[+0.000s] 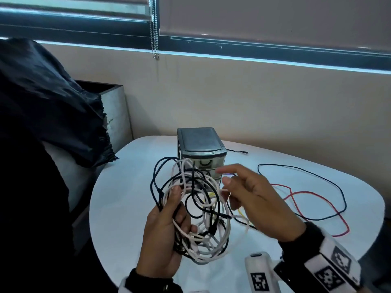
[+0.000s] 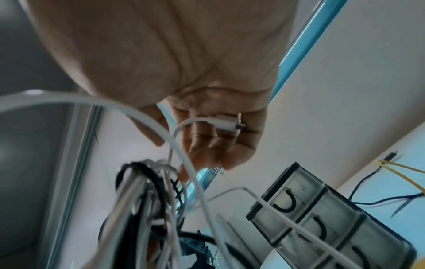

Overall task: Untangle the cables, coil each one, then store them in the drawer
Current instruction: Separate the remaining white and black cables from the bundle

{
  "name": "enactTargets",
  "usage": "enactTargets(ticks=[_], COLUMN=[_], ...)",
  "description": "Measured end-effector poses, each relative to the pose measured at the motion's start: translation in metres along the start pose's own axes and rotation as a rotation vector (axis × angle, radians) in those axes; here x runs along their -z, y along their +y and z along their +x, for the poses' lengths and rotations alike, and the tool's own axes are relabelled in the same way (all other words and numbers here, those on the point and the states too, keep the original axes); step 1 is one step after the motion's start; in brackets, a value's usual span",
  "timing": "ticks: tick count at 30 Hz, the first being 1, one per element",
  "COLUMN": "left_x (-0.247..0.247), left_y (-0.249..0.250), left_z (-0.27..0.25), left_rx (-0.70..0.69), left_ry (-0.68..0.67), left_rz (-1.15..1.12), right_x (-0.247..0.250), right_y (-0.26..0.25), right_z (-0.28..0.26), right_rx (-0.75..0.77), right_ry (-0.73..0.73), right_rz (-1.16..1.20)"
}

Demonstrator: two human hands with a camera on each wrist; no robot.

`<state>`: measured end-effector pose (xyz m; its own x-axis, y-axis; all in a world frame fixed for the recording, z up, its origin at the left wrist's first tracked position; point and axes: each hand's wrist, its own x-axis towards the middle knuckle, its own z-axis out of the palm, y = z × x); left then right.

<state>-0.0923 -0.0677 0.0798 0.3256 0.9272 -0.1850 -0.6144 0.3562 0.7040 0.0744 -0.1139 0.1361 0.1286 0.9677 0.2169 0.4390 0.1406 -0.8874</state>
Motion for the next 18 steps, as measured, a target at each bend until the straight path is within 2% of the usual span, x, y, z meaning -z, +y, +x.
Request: enactTargets(ticks=[5, 7, 12, 15, 18], left_x=[-0.004, -0.009, -0.011, -0.009, -0.009], left_y=[-0.008, -0.013, -0.011, -0.009, -0.007], left_z=[-0.003, -0.006, -0.008, -0.005, -0.005], left_rx=[-0.066, -0.050, 0.050, 0.038, 0.027], left_ry=[-0.024, -0.023, -0.032, -0.059, -0.072], left_rz=[0.279, 0.326, 0.220, 0.203, 0.165], right_x=[0.000, -0.002, -0.013, -0.027, -0.036], right_y=[-0.017, -0.021, -0.017, -0.007, -0.003], right_z=[0.002, 0.001, -0.012, -0.018, -0.020], right_rx=[0.113, 0.177, 0.286, 0.299, 0.296], right_ry=[0.048, 0.067, 0.080, 0.040, 0.067], right_rz=[-0.044, -0.106, -0.334, -0.523, -0.566])
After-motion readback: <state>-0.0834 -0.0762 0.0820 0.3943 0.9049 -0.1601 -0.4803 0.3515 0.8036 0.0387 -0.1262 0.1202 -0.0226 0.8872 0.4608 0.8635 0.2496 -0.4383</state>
